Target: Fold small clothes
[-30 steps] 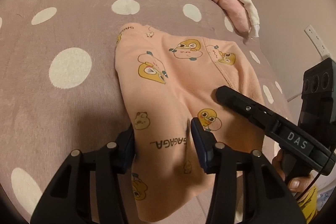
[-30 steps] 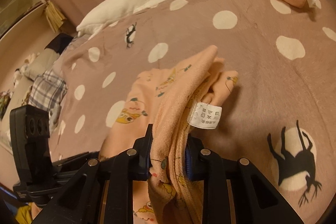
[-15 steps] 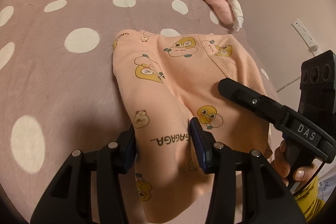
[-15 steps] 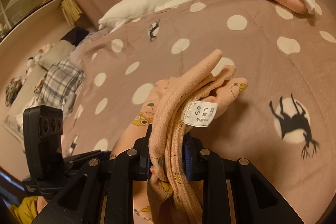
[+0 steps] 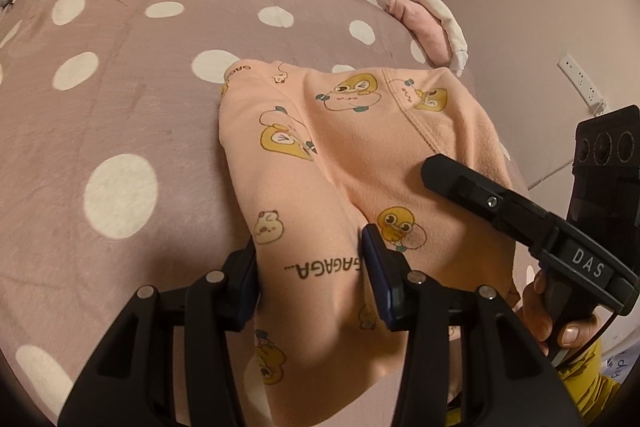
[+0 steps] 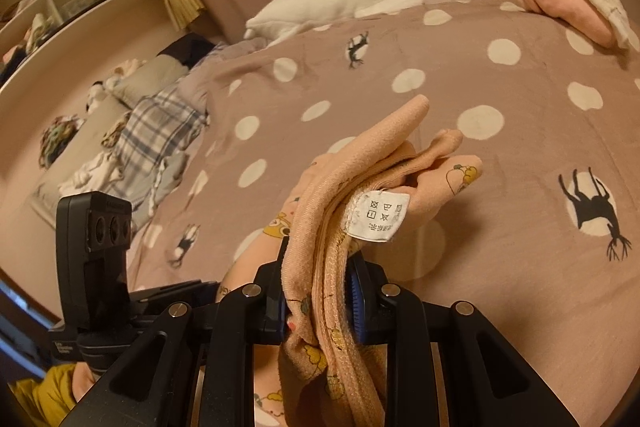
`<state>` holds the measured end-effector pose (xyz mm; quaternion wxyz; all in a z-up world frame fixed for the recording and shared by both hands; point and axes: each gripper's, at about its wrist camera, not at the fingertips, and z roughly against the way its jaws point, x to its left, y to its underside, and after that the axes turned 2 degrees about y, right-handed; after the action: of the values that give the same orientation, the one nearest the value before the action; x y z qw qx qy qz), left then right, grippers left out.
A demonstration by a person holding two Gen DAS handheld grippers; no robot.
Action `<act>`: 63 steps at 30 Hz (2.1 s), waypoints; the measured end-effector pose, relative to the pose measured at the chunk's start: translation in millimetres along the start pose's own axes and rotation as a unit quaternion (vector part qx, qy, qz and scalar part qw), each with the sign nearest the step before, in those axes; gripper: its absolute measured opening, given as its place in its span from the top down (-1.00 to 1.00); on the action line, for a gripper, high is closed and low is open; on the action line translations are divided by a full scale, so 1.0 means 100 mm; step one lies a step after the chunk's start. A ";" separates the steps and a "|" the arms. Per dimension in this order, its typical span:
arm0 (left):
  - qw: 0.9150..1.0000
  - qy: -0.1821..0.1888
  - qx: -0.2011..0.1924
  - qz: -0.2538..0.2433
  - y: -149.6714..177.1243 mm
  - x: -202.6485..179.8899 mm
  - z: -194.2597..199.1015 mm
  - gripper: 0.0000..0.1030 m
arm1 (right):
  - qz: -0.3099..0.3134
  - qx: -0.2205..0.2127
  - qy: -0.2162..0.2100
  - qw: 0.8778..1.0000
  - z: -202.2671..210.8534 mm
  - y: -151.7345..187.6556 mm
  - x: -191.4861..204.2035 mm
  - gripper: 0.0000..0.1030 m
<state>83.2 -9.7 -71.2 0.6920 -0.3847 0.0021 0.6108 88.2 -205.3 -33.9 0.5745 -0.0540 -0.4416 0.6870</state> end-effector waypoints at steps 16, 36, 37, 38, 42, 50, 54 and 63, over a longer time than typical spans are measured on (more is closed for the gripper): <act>0.999 -0.013 -0.028 0.018 0.27 0.16 0.45 0.12 | 0.040 0.009 -0.019 0.999 0.03 0.13 0.43 0.50; 0.998 -0.025 -0.049 0.036 0.27 0.42 0.62 0.12 | 0.069 0.025 -0.028 0.997 -0.18 0.08 0.73 0.50; 0.998 -0.026 -0.049 0.035 0.25 0.44 0.62 0.12 | 0.069 0.025 -0.029 0.997 -0.19 0.07 0.73 0.50; 0.998 -0.027 -0.050 0.033 0.24 0.45 0.62 0.12 | 0.070 0.025 -0.029 0.997 -0.21 0.06 0.74 0.50; 0.998 -0.030 -0.049 0.033 0.15 0.50 0.59 0.12 | 0.071 0.024 -0.029 0.997 -0.22 0.05 0.74 0.50; 0.998 -0.034 -0.046 0.035 0.01 0.61 0.49 0.12 | 0.080 0.026 -0.024 0.996 -0.36 -0.07 0.74 0.50; 0.998 -0.034 -0.046 0.038 -0.05 0.65 0.45 0.12 | 0.085 0.025 -0.022 0.996 -0.42 -0.11 0.74 0.50; 0.998 -0.036 -0.047 0.038 -0.17 0.72 0.35 0.12 | 0.085 0.022 -0.019 0.996 -0.56 -0.21 0.68 0.50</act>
<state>100.0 70.9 -71.5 0.6495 -0.3938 -0.0372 0.6494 113.2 -119.0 -24.3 0.5066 -0.0656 -0.4312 0.7437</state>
